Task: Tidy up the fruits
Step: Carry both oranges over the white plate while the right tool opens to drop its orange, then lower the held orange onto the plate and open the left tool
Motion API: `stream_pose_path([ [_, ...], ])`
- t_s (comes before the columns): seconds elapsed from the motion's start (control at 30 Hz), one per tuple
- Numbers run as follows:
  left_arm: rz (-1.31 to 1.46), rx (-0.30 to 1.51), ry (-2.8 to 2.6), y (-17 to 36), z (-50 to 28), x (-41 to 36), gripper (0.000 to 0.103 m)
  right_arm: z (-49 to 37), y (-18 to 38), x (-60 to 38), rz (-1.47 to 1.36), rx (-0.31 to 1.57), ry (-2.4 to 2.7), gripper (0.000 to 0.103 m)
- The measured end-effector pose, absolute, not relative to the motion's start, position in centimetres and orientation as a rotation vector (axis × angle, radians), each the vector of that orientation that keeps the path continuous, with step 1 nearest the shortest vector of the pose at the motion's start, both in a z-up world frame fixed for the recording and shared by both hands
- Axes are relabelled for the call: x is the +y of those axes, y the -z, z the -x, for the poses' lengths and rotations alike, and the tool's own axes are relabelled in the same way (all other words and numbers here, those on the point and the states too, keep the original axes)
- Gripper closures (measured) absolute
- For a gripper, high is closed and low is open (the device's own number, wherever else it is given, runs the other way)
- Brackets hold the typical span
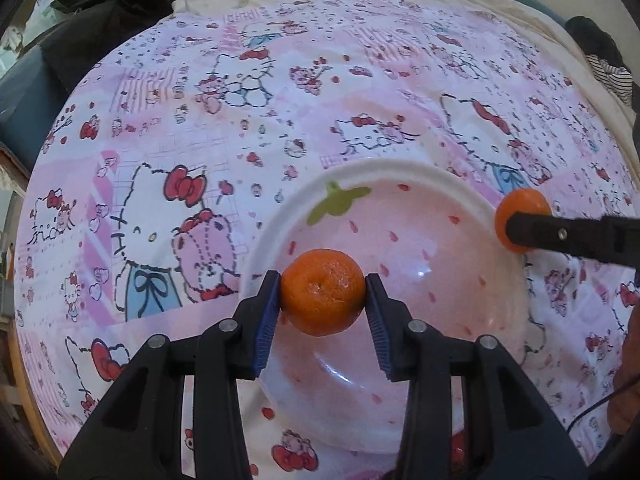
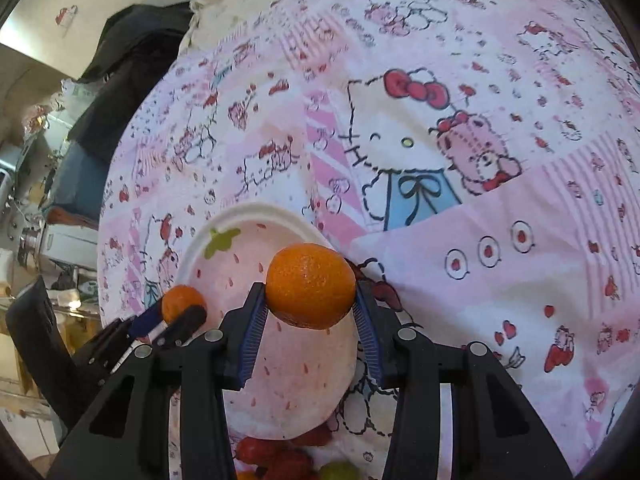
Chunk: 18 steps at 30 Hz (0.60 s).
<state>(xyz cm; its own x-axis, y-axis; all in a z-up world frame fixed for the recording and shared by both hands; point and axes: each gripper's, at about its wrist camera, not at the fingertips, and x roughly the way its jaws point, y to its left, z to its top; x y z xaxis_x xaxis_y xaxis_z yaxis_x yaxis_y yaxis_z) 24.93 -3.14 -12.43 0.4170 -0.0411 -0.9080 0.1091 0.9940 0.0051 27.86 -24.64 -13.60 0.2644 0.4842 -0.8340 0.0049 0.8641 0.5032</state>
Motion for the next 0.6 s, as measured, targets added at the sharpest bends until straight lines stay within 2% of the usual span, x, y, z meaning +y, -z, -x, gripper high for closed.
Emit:
stream_pose_path([
  [0.43, 0.011, 1.155, 0.071, 13.1, -25.6, -1.7, 0.064, -27.9, 14.5, -24.7, -0.479, 1.309, -0.33, 0.055],
  [0.5, 0.0, 1.157, 0.07, 13.1, -25.5, -1.9, 0.064, -28.0, 14.3, -24.4, -0.464, 1.311, -0.327, 0.04],
  [0.53, -0.007, 1.16, 0.069, 13.2, -25.5, -2.0, 0.063, -27.9, 14.1, -24.4, -0.466, 1.298, -0.323, 0.025],
  [0.57, -0.013, 1.165, 0.07, 13.2, -25.5, -2.1, 0.063, -28.0, 13.8, -24.4, -0.472, 1.288, -0.324, 0.018],
  [0.6, -0.019, 1.17, 0.072, 13.3, -25.5, -2.2, 0.062, -28.0, 13.6, -24.5, -0.483, 1.276, -0.331, 0.017],
])
